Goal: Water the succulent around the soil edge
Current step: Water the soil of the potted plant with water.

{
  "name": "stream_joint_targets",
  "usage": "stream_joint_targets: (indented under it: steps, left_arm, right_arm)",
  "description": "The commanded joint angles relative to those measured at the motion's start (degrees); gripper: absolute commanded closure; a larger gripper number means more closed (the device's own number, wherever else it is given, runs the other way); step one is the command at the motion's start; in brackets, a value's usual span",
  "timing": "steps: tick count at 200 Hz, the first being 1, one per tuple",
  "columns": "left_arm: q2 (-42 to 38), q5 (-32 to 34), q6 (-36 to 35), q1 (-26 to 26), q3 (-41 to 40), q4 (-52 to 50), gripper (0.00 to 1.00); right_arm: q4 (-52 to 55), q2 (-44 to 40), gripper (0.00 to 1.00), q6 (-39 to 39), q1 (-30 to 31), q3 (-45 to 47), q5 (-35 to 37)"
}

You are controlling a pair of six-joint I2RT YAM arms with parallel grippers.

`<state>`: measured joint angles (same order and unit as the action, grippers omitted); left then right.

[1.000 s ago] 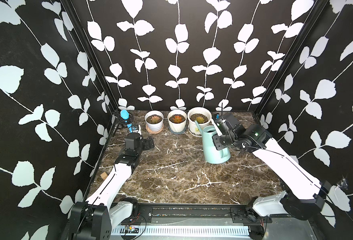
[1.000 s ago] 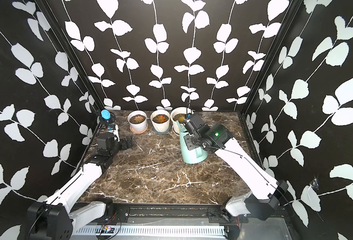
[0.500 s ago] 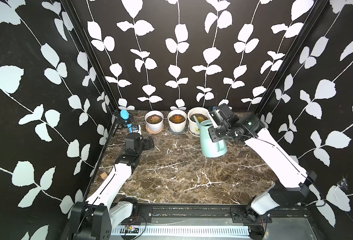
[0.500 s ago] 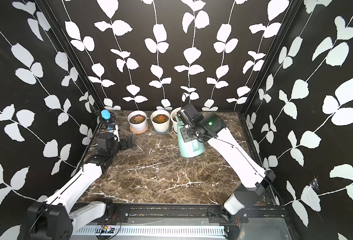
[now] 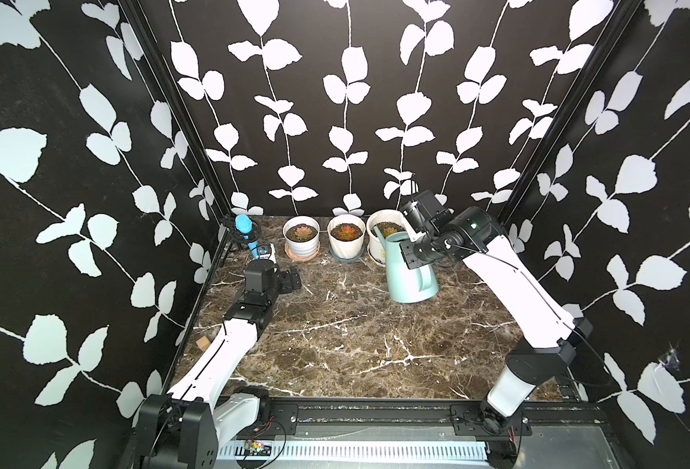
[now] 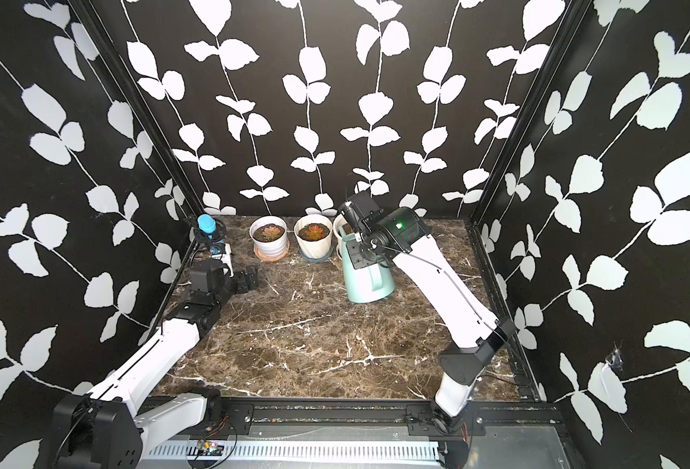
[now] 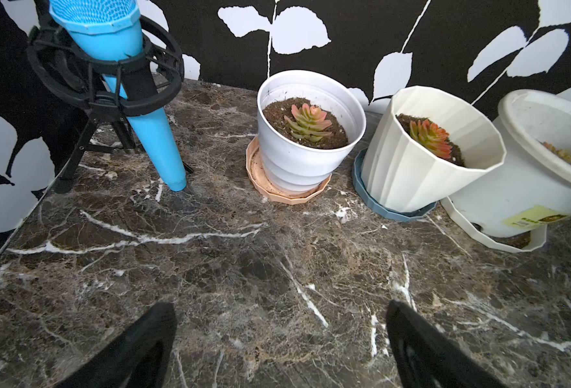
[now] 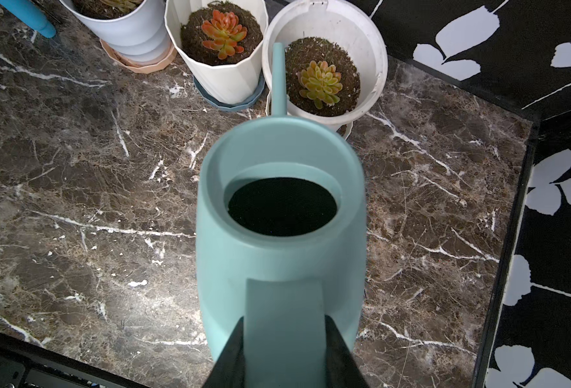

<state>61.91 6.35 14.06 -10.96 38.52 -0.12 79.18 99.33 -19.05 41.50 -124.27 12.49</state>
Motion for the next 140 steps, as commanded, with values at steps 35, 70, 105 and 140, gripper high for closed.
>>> stream_joint_targets:
  steps: [35,70,105,140]
  left_arm:
    - [-1.6,0.4,-0.5,-0.3,1.5,-0.1,0.01]
    - [-1.5,0.3,-0.5,-0.3,1.5,-0.1,0.01]
    - [-1.5,0.3,-0.4,-0.3,1.5,-0.1,0.01]
    - [-1.3,0.2,-0.5,-0.3,1.5,0.0,0.01]
  right_arm:
    - [1.3,2.0,1.0,-0.3,-1.0,-7.0,1.0]
    - [3.2,4.3,1.0,-0.1,-2.2,-10.7,1.2]
    - [5.2,6.6,1.0,0.1,-3.7,-14.4,0.3]
    - [6.1,8.0,1.0,0.1,-4.9,-15.9,-0.1]
